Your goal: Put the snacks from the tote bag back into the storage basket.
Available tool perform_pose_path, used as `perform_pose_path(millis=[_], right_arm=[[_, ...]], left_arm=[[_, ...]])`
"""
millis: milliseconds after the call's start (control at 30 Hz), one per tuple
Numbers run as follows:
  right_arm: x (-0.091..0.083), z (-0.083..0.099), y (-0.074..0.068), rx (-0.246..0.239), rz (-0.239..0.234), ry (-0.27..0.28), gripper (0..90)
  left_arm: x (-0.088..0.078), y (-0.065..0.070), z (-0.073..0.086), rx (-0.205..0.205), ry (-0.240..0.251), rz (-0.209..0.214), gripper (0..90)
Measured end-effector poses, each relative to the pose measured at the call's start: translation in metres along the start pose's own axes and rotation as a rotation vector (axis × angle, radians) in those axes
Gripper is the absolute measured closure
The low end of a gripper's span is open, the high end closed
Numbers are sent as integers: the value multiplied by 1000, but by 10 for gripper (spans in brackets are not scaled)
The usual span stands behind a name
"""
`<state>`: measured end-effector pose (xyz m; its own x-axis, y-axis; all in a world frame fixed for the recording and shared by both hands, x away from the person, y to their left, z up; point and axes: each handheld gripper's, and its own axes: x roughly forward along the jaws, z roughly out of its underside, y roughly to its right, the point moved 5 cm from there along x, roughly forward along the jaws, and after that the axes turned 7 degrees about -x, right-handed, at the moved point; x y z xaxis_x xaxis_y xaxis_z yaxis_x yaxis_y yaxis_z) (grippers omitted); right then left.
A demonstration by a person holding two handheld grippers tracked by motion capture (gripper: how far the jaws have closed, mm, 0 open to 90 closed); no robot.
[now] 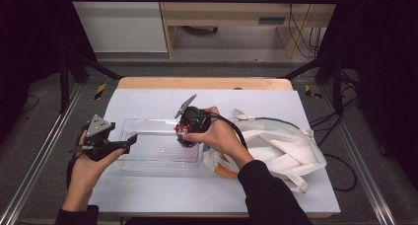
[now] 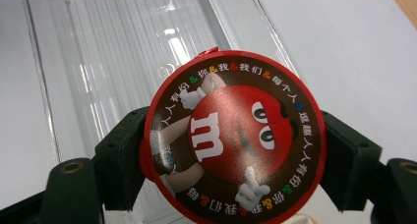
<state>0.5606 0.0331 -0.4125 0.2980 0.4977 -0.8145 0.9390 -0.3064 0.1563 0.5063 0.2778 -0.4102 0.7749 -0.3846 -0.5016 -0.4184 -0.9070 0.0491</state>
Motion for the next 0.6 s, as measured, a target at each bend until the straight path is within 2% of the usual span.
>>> perform_pose_path(millis=[233, 600], right_arm=[[6, 6, 1, 18, -5, -7, 245], [13, 8, 1, 12, -3, -19, 245]], left_arm=[[0, 1, 0, 7, -2, 0, 98], [3, 4, 2, 16, -21, 5, 98]])
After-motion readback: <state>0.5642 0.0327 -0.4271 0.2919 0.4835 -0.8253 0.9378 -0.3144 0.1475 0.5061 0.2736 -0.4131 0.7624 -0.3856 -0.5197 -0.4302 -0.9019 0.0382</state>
